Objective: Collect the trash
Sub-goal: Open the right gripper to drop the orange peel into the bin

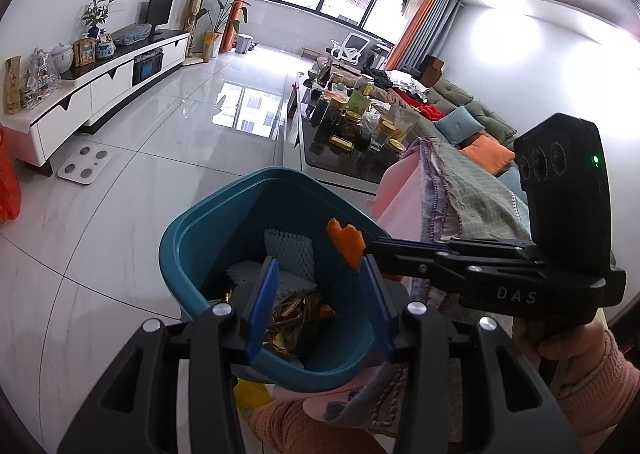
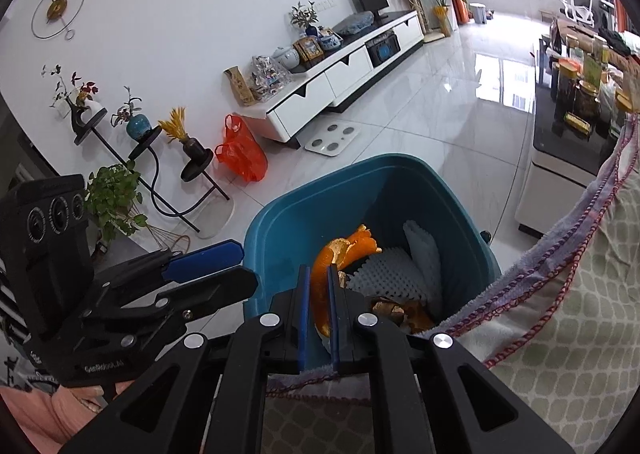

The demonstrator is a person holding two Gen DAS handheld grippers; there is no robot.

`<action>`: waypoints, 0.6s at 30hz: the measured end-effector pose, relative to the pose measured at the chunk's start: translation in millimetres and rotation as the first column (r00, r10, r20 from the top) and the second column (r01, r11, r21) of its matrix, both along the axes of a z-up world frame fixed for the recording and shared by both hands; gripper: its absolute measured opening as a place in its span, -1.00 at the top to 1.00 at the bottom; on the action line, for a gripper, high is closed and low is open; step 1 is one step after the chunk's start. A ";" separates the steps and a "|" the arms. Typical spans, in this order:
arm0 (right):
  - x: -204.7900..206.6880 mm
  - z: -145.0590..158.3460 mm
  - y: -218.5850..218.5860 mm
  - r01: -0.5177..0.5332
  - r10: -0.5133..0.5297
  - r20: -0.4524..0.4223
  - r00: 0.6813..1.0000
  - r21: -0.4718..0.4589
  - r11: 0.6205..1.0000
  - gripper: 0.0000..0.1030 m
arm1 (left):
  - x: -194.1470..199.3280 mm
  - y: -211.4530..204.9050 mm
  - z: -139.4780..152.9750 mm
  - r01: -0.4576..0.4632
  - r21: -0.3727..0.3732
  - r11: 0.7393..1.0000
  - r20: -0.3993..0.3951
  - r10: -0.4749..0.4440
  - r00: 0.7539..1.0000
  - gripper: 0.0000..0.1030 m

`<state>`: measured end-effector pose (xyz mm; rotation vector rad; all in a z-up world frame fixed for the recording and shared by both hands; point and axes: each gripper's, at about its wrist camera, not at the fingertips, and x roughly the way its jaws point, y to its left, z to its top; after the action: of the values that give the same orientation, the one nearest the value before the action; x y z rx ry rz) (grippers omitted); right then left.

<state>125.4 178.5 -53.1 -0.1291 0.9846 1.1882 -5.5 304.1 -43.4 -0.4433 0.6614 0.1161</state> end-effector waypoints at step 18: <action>12.6 -1.5 -2.6 0.072 -0.072 -0.029 0.997 -0.005 0.997 0.71 | 1.6 0.3 -0.6 -0.027 0.016 1.000 -0.003 0.027 1.000 -0.23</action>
<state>138.0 175.9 -54.6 -0.0788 1.0093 1.1251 -3.9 304.4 -43.9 -0.4363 0.6574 0.1474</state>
